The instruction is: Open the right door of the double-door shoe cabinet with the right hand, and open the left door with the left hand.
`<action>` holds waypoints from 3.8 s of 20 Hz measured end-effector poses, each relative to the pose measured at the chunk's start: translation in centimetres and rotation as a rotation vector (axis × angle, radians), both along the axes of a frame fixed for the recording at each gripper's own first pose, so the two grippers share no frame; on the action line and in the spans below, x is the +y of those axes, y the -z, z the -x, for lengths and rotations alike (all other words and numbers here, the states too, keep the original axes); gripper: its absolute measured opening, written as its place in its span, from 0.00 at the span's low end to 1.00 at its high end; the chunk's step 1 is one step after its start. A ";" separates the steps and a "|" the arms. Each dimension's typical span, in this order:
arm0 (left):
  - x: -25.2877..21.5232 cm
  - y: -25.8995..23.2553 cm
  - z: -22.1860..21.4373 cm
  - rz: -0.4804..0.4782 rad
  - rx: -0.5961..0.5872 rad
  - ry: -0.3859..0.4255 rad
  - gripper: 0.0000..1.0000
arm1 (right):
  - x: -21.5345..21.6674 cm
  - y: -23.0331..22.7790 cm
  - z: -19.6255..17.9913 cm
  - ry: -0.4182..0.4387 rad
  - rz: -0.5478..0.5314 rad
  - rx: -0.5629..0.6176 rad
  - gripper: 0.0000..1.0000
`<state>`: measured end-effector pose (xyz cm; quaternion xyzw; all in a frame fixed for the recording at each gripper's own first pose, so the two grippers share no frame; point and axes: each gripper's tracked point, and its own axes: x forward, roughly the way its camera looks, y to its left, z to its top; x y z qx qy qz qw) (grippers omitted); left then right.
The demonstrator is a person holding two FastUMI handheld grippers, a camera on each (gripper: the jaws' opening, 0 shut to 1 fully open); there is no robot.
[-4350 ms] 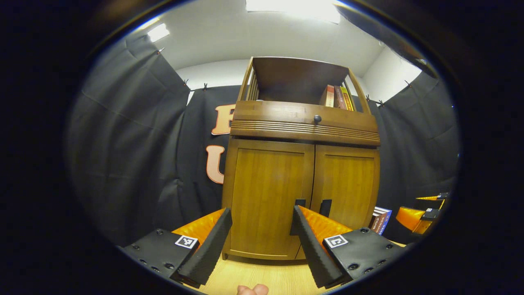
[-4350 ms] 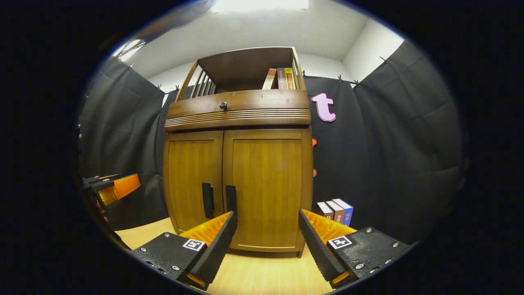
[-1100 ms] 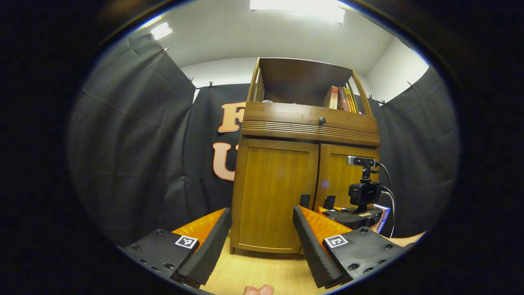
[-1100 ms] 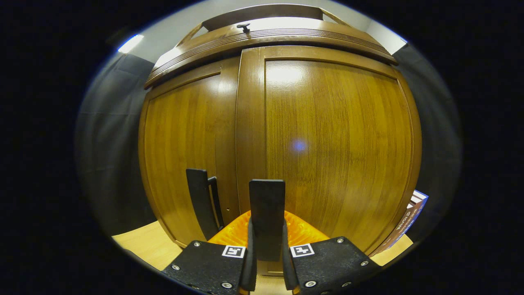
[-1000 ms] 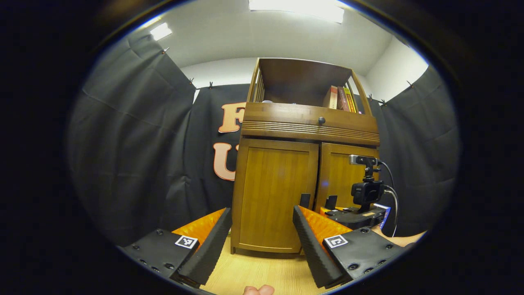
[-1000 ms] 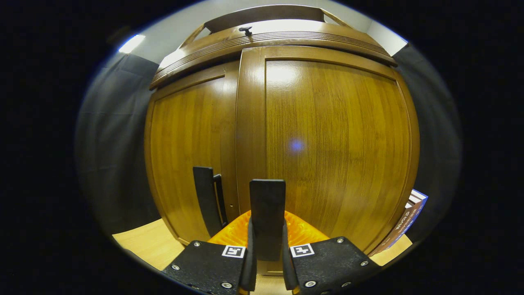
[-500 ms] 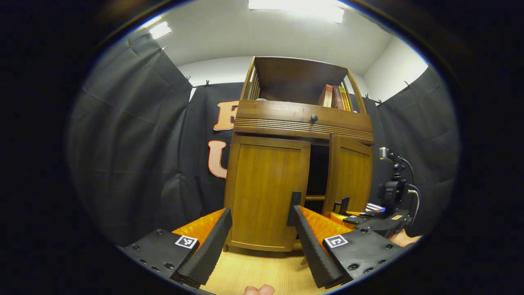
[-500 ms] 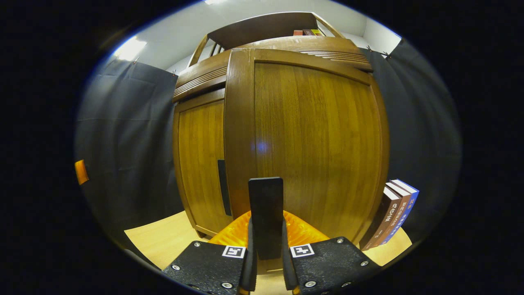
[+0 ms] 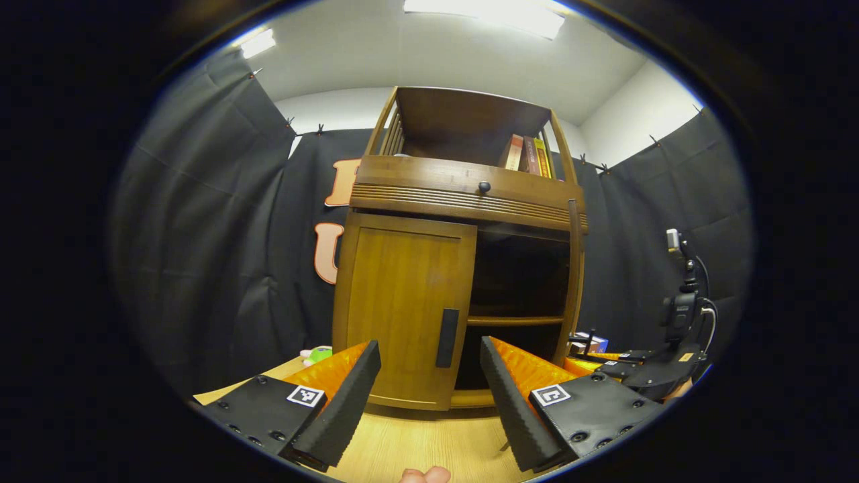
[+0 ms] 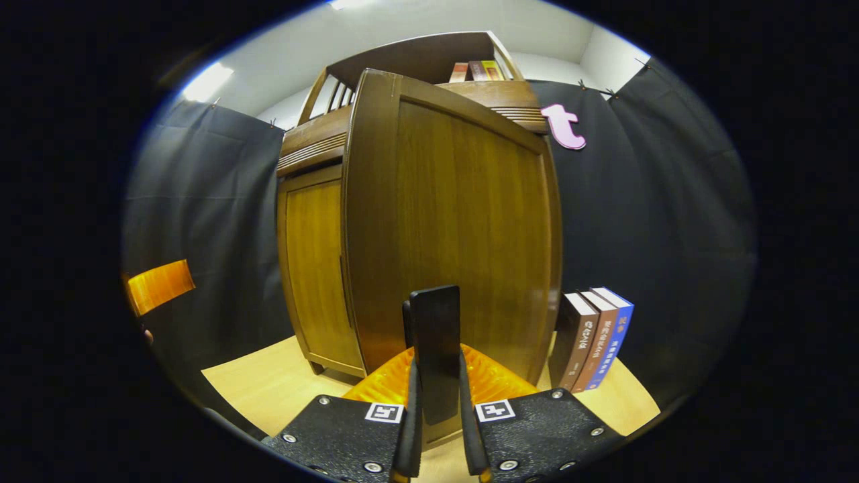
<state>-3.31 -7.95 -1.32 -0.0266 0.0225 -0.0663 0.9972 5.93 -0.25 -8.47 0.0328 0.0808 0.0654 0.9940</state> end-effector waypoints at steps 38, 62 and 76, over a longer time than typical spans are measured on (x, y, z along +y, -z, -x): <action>-4.9 0.8 0.3 -0.006 0.013 0.086 0.95 | -18.9 -0.1 5.5 0.044 0.028 -0.013 0.15; -5.2 9.1 -17.7 -0.095 0.075 0.106 0.96 | -2.9 -2.6 10.1 0.066 -0.059 -0.019 0.87; -4.8 13.5 -24.3 -0.105 0.124 0.067 0.95 | -5.1 -1.8 10.3 0.140 -0.082 0.025 0.98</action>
